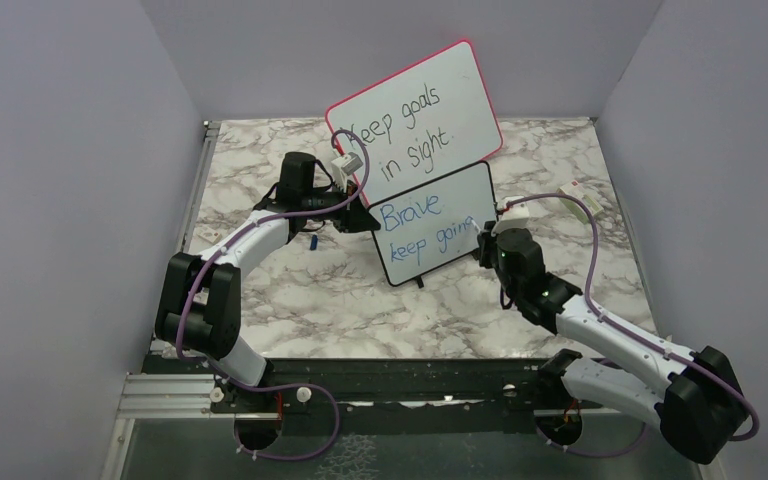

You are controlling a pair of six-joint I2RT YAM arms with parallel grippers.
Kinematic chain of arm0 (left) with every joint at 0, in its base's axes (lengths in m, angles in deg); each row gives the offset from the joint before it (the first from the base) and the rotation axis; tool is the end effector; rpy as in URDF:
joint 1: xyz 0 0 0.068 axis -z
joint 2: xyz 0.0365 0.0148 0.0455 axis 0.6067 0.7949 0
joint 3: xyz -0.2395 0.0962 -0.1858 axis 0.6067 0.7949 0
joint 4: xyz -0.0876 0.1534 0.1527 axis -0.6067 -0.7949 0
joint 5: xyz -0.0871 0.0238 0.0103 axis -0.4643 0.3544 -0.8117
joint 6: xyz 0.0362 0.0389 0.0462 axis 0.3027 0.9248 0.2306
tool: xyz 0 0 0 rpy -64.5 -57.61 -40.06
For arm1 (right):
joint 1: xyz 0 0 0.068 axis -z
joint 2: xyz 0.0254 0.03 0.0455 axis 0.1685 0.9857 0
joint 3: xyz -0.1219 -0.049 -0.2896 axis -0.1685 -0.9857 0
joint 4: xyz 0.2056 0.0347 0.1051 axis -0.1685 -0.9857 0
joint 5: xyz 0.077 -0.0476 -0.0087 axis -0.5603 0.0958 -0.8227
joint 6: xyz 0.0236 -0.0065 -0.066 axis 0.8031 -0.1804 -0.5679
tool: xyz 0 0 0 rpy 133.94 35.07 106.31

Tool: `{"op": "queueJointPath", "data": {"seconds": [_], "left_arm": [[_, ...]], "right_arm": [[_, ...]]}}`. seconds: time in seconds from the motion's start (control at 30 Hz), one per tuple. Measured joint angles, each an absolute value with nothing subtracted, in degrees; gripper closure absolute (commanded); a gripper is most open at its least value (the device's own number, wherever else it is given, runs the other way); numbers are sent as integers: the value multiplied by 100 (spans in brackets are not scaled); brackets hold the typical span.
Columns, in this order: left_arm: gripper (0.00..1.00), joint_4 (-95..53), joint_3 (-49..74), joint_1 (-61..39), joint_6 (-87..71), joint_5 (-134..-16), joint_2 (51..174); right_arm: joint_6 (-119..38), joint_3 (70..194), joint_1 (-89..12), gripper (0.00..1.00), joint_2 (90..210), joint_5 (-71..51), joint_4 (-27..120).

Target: Write a sentence on the whiteboard

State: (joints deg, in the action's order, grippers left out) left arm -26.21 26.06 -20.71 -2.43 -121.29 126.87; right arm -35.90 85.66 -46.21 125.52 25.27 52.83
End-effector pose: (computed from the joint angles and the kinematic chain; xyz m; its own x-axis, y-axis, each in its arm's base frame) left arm 0.2960 -0.1375 0.3007 -0.6305 0.1240 -0.7662 0.7435 0.3797 -0.5504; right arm 0.1638 0.0878 0.2813 -0.3266 -0.0220 -0.9449 -0.1166 0.9930 0.0172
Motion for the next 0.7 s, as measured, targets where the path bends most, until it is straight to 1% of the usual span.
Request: {"op": "queueJointPath", "data": {"seconds": [0.4,0.7], "left_arm": [[100,-2618,2606,-2071,-245,-12129,12687],[100,-2618,2606,-2071,-245,-12129,12687]], "right_arm": [[-3535,8605,-4595,99,12611,2494,5232],[-3345,8691,-4573,99,12628,2376,4640]]}}
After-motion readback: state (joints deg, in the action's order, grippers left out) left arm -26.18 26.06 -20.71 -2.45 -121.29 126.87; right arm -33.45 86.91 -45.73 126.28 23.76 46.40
